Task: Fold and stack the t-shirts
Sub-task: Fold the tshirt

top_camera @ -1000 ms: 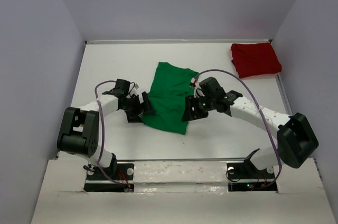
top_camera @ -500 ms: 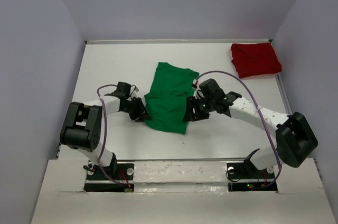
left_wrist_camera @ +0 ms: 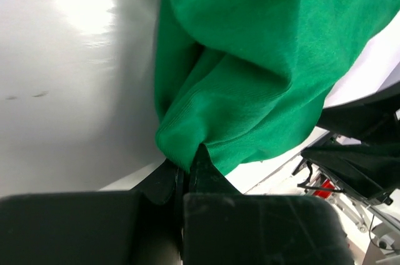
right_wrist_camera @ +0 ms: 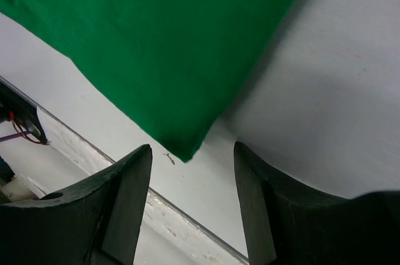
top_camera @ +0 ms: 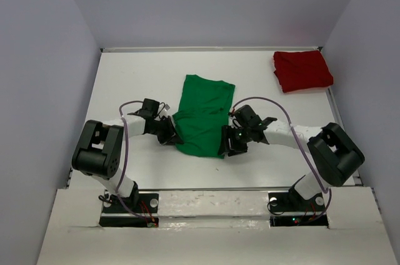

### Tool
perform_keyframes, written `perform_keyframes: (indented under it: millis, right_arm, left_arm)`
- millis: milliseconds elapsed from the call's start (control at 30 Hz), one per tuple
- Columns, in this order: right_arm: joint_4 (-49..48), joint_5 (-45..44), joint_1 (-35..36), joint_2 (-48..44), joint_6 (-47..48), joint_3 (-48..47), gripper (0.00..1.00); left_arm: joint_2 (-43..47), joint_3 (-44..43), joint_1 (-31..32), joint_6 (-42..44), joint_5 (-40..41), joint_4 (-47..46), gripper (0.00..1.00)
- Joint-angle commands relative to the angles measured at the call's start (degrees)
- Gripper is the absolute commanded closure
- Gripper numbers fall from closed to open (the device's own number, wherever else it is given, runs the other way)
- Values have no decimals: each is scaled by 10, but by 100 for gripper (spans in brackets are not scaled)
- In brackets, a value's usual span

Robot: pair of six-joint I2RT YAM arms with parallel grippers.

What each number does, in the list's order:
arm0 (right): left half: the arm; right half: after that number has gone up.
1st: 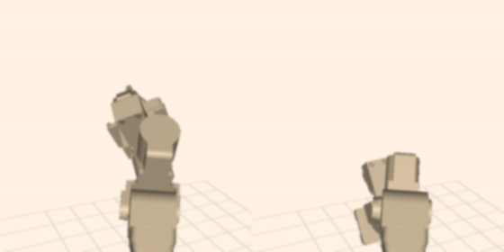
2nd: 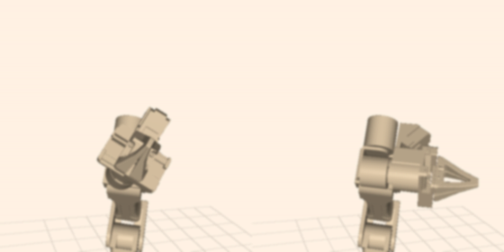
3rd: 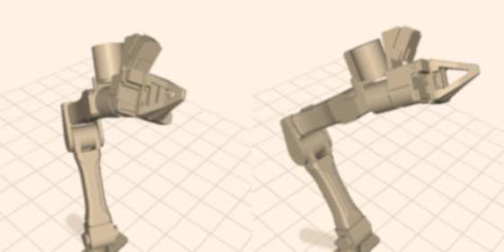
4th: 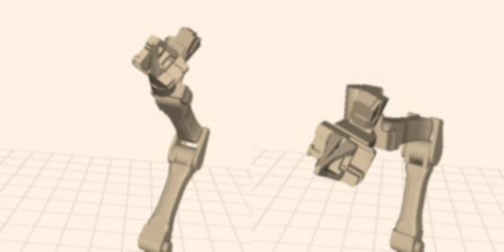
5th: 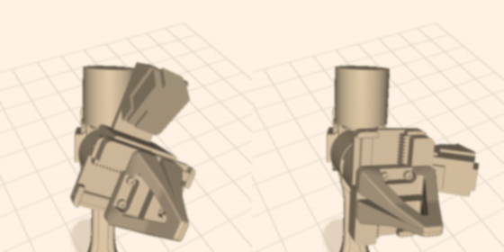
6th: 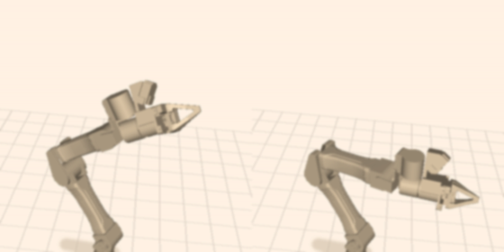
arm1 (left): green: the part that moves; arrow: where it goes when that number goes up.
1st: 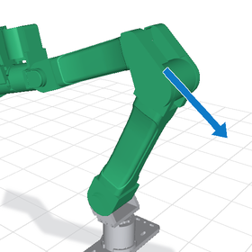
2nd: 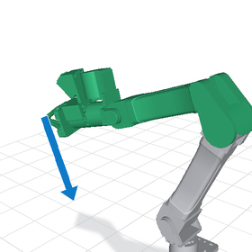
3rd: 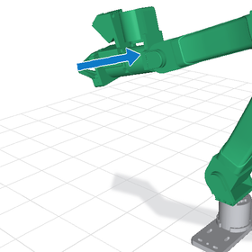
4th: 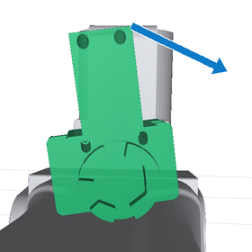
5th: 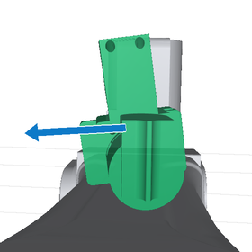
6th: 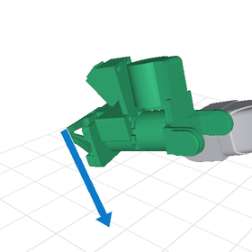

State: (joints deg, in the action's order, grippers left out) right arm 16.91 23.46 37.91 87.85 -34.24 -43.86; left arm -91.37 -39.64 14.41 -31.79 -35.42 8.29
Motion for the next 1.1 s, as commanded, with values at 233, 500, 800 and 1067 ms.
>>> perform_keyframes:
  millis: [233,500,800,1067]
  right_arm:
    - [-74,4,12,38,-25,-4,44]
    - [-7,-111,61,29,-63,-36,100]
    - [58,-273,120,-11,-109,-51,100]
    - [137,-315,164,-80,-158,-54,100]
  left_arm:
    - [-6,30,22,1,15,16,100]
    - [-8,28,25,2,7,15,100]
    - [103,52,88,-50,32,30,100]
    - [233,83,167,-144,51,51,100]
